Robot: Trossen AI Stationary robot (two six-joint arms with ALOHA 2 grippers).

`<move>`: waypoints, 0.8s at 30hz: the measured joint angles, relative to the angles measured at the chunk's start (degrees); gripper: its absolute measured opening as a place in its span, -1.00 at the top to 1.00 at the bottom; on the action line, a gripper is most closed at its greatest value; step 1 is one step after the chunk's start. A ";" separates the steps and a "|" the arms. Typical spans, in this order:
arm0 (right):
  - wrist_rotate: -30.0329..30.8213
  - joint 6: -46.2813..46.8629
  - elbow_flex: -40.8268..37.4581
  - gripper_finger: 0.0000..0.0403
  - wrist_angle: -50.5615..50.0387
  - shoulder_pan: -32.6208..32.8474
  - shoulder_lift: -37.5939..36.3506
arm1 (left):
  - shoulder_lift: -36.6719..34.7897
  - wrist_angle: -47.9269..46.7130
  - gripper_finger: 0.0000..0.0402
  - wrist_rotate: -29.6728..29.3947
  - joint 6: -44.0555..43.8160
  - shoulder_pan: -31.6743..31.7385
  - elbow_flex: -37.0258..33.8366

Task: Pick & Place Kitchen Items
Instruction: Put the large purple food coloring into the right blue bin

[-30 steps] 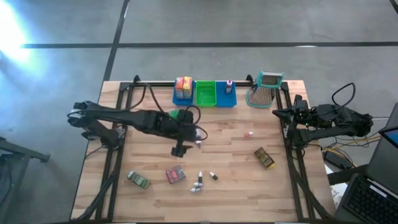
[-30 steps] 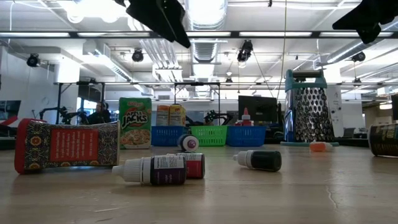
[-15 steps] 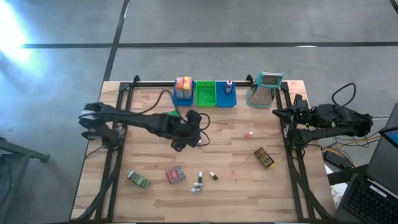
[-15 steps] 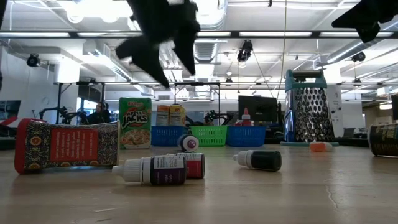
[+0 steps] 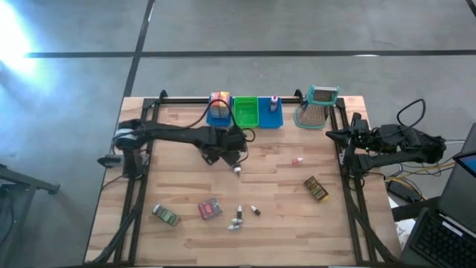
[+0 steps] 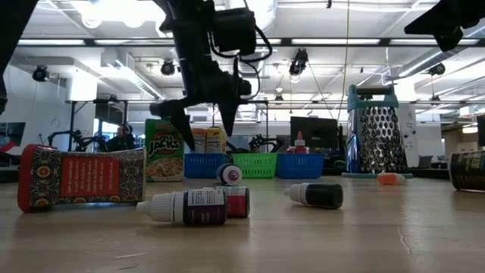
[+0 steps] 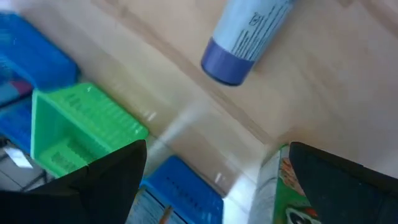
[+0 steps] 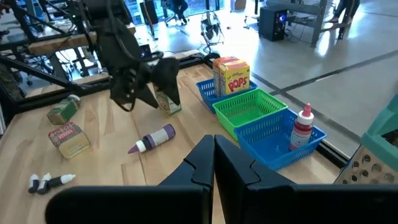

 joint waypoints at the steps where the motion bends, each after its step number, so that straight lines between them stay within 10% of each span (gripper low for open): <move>1: 0.00 -0.34 0.00 0.96 -0.01 0.00 0.00 | 0.37 0.36 -0.99 -0.02 1.40 -0.04 0.00; 24: -0.01 -0.49 -0.02 0.96 -0.09 0.01 -0.02 | 8.81 7.01 -0.99 -0.37 11.76 -0.02 -0.02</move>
